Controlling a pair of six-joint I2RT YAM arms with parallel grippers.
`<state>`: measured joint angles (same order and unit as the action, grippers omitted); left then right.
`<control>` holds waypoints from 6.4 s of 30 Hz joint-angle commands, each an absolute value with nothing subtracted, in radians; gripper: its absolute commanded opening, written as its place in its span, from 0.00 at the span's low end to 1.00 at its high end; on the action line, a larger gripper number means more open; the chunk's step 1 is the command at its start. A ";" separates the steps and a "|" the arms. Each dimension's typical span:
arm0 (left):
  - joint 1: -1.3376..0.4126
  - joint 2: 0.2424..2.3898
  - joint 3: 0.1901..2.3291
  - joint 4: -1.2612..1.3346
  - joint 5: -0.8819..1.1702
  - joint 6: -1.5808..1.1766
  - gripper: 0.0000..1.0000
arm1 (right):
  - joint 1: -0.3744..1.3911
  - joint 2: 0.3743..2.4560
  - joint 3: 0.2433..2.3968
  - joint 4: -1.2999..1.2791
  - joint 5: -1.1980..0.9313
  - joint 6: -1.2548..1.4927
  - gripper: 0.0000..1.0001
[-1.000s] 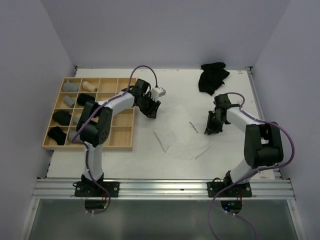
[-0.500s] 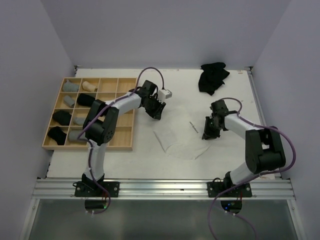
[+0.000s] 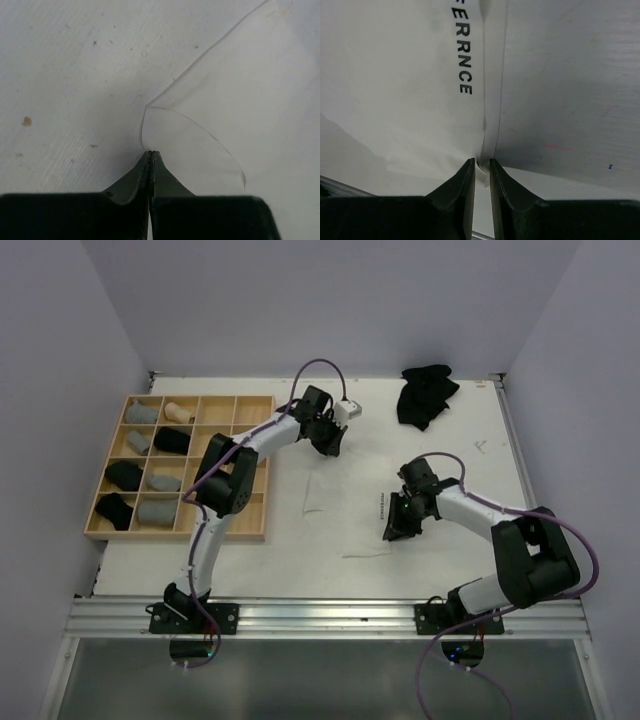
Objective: Roll the underwear
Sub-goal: Flatten the underwear, then fold the underwear
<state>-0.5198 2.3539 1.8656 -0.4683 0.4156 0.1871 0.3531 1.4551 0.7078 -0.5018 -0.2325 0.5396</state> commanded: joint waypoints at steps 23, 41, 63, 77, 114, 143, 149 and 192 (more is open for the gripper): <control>-0.337 1.925 1.371 -0.443 0.798 0.230 0.35 | 0.396 1.594 0.969 -0.216 -0.212 0.612 0.24; -0.505 1.980 1.301 -0.417 0.279 0.210 0.02 | 0.394 1.730 0.994 -0.317 -0.106 0.586 0.14; -0.532 1.861 1.296 -0.422 0.360 0.212 0.01 | 0.397 1.660 1.057 -0.324 -0.186 0.571 0.11; -0.528 2.032 1.281 -0.370 0.342 0.141 0.00 | 0.396 1.785 1.009 -0.295 -0.186 0.537 0.09; -0.462 2.201 1.749 -0.446 0.462 0.270 0.44 | 0.216 2.023 1.493 -0.410 -0.210 0.178 0.42; -0.492 2.301 1.786 -0.454 0.426 0.293 0.47 | 0.235 2.115 1.514 -0.483 -0.204 0.015 0.22; -0.515 2.336 1.790 -0.456 0.437 0.284 0.42 | 0.235 2.100 1.519 -0.476 -0.219 0.023 0.10; -0.509 1.913 1.388 -0.259 0.594 0.324 0.00 | 0.261 1.697 1.342 -0.502 -0.304 0.081 0.00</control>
